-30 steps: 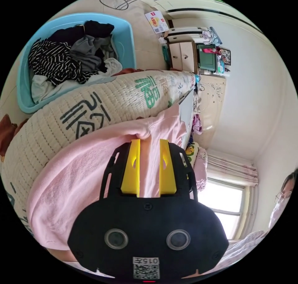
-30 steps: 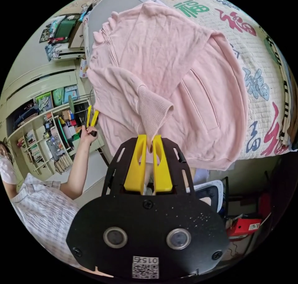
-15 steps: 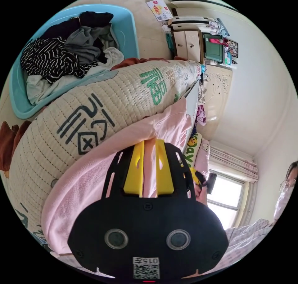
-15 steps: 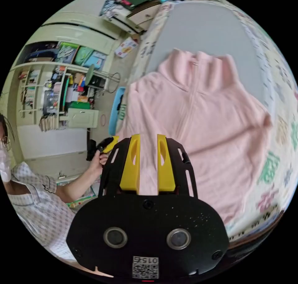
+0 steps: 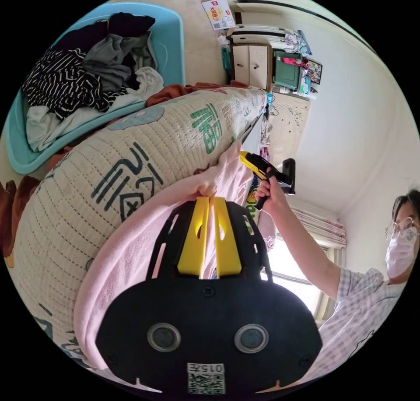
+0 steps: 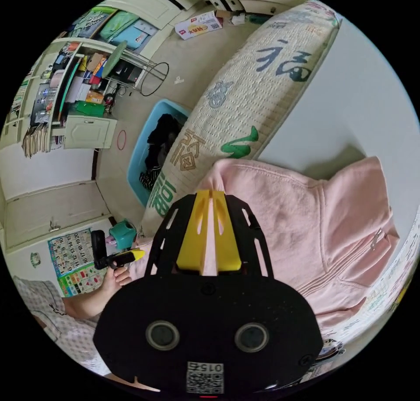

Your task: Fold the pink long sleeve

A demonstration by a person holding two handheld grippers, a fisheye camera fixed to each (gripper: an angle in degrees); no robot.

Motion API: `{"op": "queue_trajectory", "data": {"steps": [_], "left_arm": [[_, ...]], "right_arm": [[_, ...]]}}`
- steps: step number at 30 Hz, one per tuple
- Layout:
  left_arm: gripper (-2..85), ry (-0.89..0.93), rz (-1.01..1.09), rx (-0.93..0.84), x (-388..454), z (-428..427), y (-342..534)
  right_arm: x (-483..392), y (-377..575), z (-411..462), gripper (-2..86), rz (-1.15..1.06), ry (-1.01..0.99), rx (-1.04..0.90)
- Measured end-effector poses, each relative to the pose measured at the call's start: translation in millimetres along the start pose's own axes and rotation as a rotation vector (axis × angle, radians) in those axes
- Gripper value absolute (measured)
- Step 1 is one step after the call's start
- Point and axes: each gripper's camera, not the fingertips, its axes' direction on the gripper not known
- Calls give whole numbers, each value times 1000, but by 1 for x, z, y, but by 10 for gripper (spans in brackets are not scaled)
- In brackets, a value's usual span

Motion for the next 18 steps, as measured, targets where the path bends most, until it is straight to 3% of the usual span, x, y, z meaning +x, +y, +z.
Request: {"op": "queue_trajectory", "data": {"steps": [5,11,16,18], "left_arm": [[0,-112,1,17,0,11,-3],[5,-198,-6,-28,10,32,-2],[7,-449,394,-227,90,60,13],[9,-437,506,-319,114,88,23]], "right_arm": [[-21,-21,21,9,-33,89,-44],[-4,42,-21,36,-18,-121,137],[33,187,-30,66,59,-40,77],[59,265,-16,81,192,-3,30]]}}
